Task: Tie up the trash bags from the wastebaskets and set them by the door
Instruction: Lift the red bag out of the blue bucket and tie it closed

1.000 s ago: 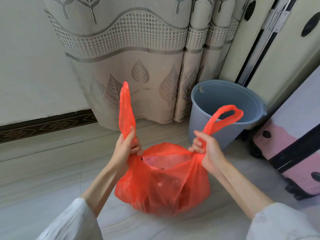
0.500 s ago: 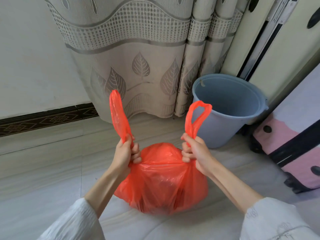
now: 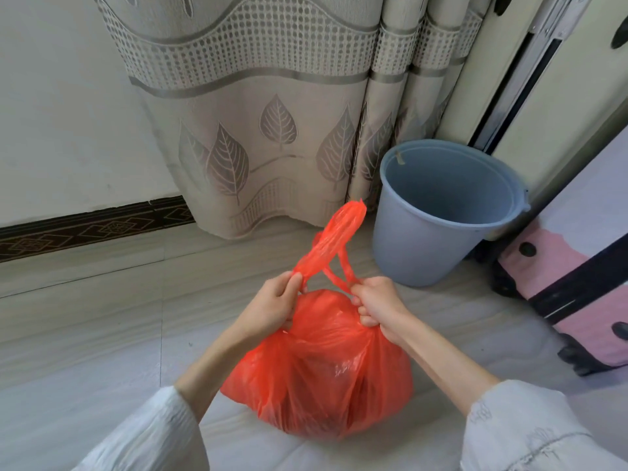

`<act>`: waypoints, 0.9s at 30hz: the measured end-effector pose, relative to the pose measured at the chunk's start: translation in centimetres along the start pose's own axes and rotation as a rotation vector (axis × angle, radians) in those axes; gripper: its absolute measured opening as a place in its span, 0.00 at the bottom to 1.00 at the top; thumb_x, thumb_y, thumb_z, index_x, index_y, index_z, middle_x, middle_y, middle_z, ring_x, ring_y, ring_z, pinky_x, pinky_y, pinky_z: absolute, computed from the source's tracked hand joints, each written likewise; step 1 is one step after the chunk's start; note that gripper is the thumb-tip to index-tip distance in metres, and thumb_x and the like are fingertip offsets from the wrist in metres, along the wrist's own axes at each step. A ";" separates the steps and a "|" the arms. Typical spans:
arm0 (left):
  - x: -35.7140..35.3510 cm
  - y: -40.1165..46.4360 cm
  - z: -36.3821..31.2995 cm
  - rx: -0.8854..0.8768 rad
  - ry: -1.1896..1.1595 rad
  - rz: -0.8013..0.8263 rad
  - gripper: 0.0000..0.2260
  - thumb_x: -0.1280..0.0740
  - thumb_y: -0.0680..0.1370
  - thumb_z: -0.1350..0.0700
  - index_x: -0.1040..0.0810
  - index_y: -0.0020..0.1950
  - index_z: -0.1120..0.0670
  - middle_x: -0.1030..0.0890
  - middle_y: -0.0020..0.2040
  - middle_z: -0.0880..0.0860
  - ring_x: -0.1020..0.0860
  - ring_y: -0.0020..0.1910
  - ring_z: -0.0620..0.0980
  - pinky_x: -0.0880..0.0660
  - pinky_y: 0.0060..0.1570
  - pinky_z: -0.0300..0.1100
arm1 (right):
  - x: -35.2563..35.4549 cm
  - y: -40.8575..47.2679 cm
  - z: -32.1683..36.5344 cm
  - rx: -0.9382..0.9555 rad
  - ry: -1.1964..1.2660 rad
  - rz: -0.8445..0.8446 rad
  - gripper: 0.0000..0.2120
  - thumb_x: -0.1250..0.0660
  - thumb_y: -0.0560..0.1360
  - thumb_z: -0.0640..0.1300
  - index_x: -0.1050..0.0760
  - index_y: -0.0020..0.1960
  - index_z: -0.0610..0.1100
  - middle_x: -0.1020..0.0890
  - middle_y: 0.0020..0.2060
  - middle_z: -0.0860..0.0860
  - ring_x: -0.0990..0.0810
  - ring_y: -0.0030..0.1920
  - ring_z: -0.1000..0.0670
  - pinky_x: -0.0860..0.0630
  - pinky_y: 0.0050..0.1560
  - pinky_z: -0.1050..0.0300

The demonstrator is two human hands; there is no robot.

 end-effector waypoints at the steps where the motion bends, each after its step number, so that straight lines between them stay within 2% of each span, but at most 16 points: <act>1: -0.1 0.0 -0.2 -0.025 0.091 -0.001 0.15 0.49 0.81 0.53 0.33 0.36 0.52 0.40 0.26 0.48 0.41 0.19 0.42 0.40 0.21 0.34 | -0.3 -0.1 0.2 0.005 -0.044 0.030 0.15 0.45 0.74 0.33 0.35 0.31 0.45 0.40 0.26 0.50 0.44 0.14 0.60 0.49 0.17 0.71; 4: -0.2 0.0 -0.7 -0.120 0.436 -0.032 0.16 0.48 0.81 0.54 0.35 0.33 0.50 0.34 0.27 0.47 0.30 0.28 0.51 0.37 0.33 0.43 | -1.0 -1.0 0.8 -0.003 -0.103 0.198 0.11 0.39 0.72 0.37 0.33 0.33 0.47 0.38 0.27 0.52 0.42 0.21 0.58 0.47 0.21 0.64; 6: -0.6 -0.3 -1.0 -0.172 0.592 -0.024 0.15 0.47 0.81 0.55 0.36 0.33 0.50 0.28 0.32 0.49 0.24 0.41 0.58 0.39 0.38 0.41 | -1.4 -1.3 1.1 -0.006 -0.066 0.294 0.11 0.34 0.73 0.48 0.28 0.32 0.48 0.35 0.23 0.56 0.43 0.23 0.57 0.47 0.24 0.62; 8: -1.2 -0.5 -1.2 -0.225 0.677 0.019 0.13 0.46 0.81 0.55 0.32 0.36 0.52 0.22 0.38 0.55 0.23 0.45 0.58 0.39 0.39 0.39 | -1.4 -0.9 1.1 -0.010 0.035 0.233 0.19 0.35 0.70 0.62 0.30 0.30 0.49 0.38 0.22 0.55 0.43 0.22 0.57 0.48 0.22 0.63; 10: -1.4 -0.5 -1.2 -0.229 0.708 0.058 0.12 0.45 0.80 0.54 0.28 0.40 0.55 0.23 0.38 0.55 0.23 0.39 0.52 0.38 0.37 0.37 | -1.2 0.0 1.0 -0.026 0.216 0.128 0.23 0.41 0.71 0.66 0.33 0.32 0.47 0.39 0.20 0.52 0.42 0.18 0.56 0.47 0.20 0.66; 11: -1.2 -0.3 -1.0 -0.195 0.669 0.085 0.13 0.44 0.80 0.54 0.27 0.40 0.55 0.25 0.36 0.53 0.25 0.32 0.47 0.36 0.34 0.37 | -1.1 0.3 1.0 -0.041 0.323 0.118 0.24 0.44 0.74 0.65 0.31 0.34 0.45 0.38 0.18 0.52 0.42 0.17 0.56 0.45 0.20 0.67; 13: -0.6 -0.1 -0.1 -0.032 0.369 0.148 0.13 0.43 0.80 0.53 0.27 0.37 0.54 0.31 0.29 0.51 0.34 0.20 0.42 0.35 0.25 0.35 | -1.1 0.4 1.1 -0.059 0.472 0.171 0.27 0.49 0.76 0.64 0.27 0.42 0.41 0.37 0.16 0.52 0.40 0.16 0.56 0.43 0.19 0.68; 15: -0.2 -0.2 0.6 0.147 0.006 0.209 0.14 0.42 0.79 0.52 0.30 0.35 0.55 0.37 0.23 0.49 0.39 0.18 0.43 0.35 0.21 0.36 | -1.3 -0.1 1.3 -0.064 0.494 0.272 0.28 0.51 0.76 0.64 0.27 0.41 0.41 0.39 0.15 0.53 0.39 0.16 0.56 0.42 0.19 0.67; 17: 0.3 -0.1 1.1 0.252 -0.209 0.205 0.15 0.42 0.79 0.53 0.31 0.33 0.55 0.39 0.20 0.47 0.40 0.17 0.43 0.32 0.21 0.35 | -1.5 -0.9 1.4 -0.041 0.400 0.357 0.27 0.51 0.77 0.61 0.28 0.35 0.42 0.39 0.15 0.54 0.39 0.17 0.56 0.42 0.22 0.65; 19: 0.6 0.0 1.2 0.329 -0.356 0.181 0.14 0.43 0.79 0.56 0.32 0.33 0.55 0.40 0.19 0.46 0.40 0.16 0.43 0.31 0.21 0.34 | -1.2 -1.5 1.6 0.029 0.203 0.365 0.24 0.48 0.78 0.58 0.31 0.31 0.44 0.37 0.15 0.54 0.38 0.17 0.56 0.43 0.23 0.64; 22: 1.3 0.0 1.2 0.391 -0.516 0.160 0.10 0.38 0.73 0.56 0.28 0.32 0.54 0.34 0.20 0.48 0.35 0.17 0.43 0.31 0.23 0.33 | -0.1 -1.5 2.0 0.185 -0.278 0.202 0.24 0.42 0.78 0.54 0.33 0.25 0.45 0.31 0.16 0.54 0.35 0.16 0.58 0.38 0.22 0.66; 24: 1.5 -0.1 1.0 0.423 -0.509 0.218 0.08 0.34 0.68 0.50 0.28 0.32 0.53 0.31 0.23 0.48 0.32 0.21 0.44 0.33 0.27 0.37 | 0.4 -1.3 2.3 0.298 -0.557 0.097 0.23 0.38 0.76 0.52 0.31 0.23 0.47 0.27 0.19 0.53 0.32 0.16 0.58 0.34 0.26 0.65; 26: 1.3 -0.4 0.5 0.397 -0.415 0.330 0.12 0.36 0.69 0.46 0.31 0.33 0.52 0.35 0.22 0.46 0.36 0.21 0.43 0.39 0.26 0.37 | 0.5 -1.3 2.5 0.377 -0.705 0.039 0.22 0.36 0.74 0.52 0.29 0.23 0.48 0.26 0.20 0.53 0.28 0.19 0.60 0.34 0.29 0.67; 27: 1.2 -0.6 0.1 0.363 -0.361 0.380 0.12 0.37 0.70 0.45 0.30 0.33 0.52 0.34 0.22 0.45 0.36 0.21 0.42 0.39 0.25 0.36 | 0.6 -1.4 2.6 0.406 -0.767 0.016 0.21 0.35 0.74 0.52 0.28 0.24 0.46 0.25 0.21 0.52 0.27 0.22 0.59 0.34 0.30 0.66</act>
Point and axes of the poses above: each hand's wrist, its own y-axis towards the middle knuckle, its own x-axis out of the back of the hand, z = x × y, the point moved 3 cm from there along y, towards the middle knuckle
